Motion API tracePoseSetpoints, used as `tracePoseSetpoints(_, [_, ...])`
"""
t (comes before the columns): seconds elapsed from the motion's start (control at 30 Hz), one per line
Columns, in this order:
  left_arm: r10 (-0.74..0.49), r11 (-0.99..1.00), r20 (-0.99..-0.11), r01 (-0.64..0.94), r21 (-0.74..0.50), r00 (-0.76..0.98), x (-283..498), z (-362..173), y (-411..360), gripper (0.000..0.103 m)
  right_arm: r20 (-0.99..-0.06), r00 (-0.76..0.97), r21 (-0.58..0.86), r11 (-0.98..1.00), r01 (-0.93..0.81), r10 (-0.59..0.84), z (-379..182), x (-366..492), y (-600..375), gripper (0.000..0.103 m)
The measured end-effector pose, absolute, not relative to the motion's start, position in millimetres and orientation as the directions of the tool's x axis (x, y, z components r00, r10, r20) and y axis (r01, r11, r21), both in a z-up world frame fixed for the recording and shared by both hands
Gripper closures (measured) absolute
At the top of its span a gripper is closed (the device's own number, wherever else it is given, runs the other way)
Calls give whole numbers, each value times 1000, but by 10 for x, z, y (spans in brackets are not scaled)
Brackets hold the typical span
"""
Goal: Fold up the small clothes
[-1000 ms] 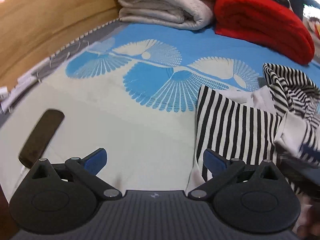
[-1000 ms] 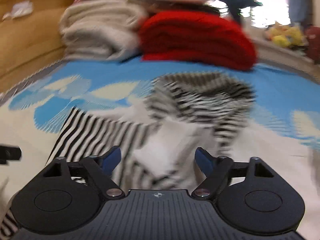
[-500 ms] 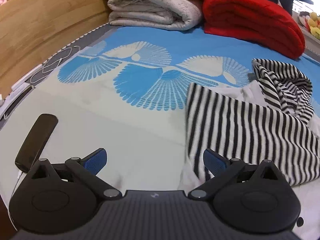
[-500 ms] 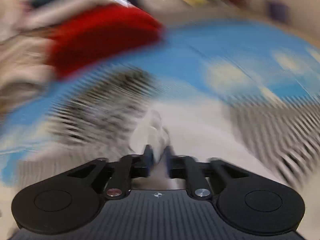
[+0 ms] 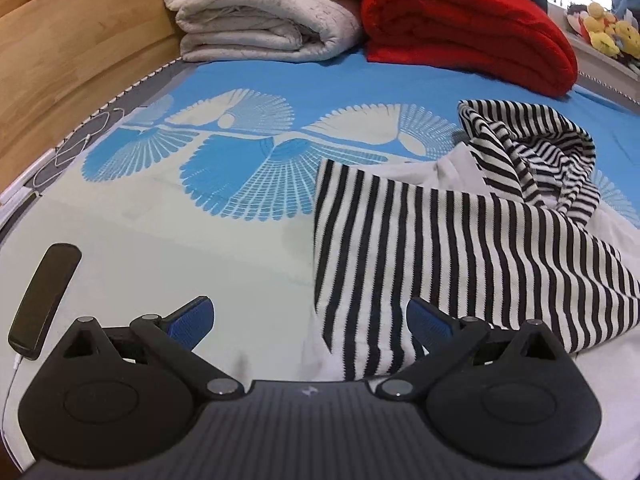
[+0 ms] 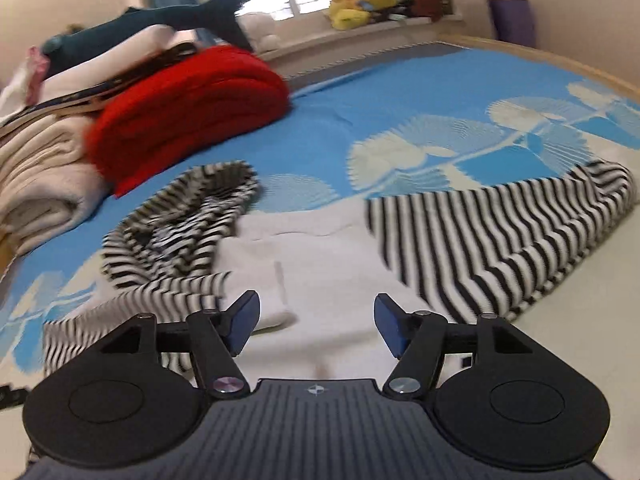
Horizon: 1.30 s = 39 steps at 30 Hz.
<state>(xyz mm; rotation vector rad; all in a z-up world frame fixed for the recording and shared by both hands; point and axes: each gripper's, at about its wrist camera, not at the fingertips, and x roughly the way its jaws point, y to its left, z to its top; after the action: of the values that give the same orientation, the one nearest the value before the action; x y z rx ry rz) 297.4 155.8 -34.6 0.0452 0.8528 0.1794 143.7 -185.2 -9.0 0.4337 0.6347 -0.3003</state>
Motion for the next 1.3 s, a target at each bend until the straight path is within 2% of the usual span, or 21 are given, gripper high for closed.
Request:
tracePoseSetpoints(0.3, [183, 983, -739, -118, 139, 648, 2972, -401, 1425, 0, -643, 753, 273, 877, 395, -139, -128, 1359, -1946, 38])
tracePoseSetpoints(0.73, [168, 986, -753, -104, 132, 636, 3005, -474, 1290, 0, -660, 731, 336, 803, 492, -171, -235, 1201, -2511, 34])
tracePoseSetpoints(0.83, [170, 985, -753, -104, 135, 635, 3008, -480, 1296, 0, -688, 692, 401, 680, 613, -218, -327, 1145, -2951, 30])
tracePoseSetpoints(0.93, [187, 982, -750, -108, 154, 634, 3020, -506, 1306, 0, -714, 633, 476, 455, 753, -300, -460, 965, -3562, 30])
tracePoseSetpoints(1.03, [200, 979, -755, -108, 170, 625, 3041, -546, 1303, 0, -722, 572, 513, 253, 820, -389, -609, 734, -4137, 30])
tracePoseSetpoints(1.17, [211, 977, -755, -108, 185, 621, 3061, -581, 1292, 0, -717, 549, 557, 119, 822, -429, -846, 549, -4686, 28])
tracePoseSetpoints(1.3, [232, 972, -757, -115, 204, 611, 3095, -621, 1305, 0, -646, 642, 660, 121, 742, -412, -951, 575, -4986, 17])
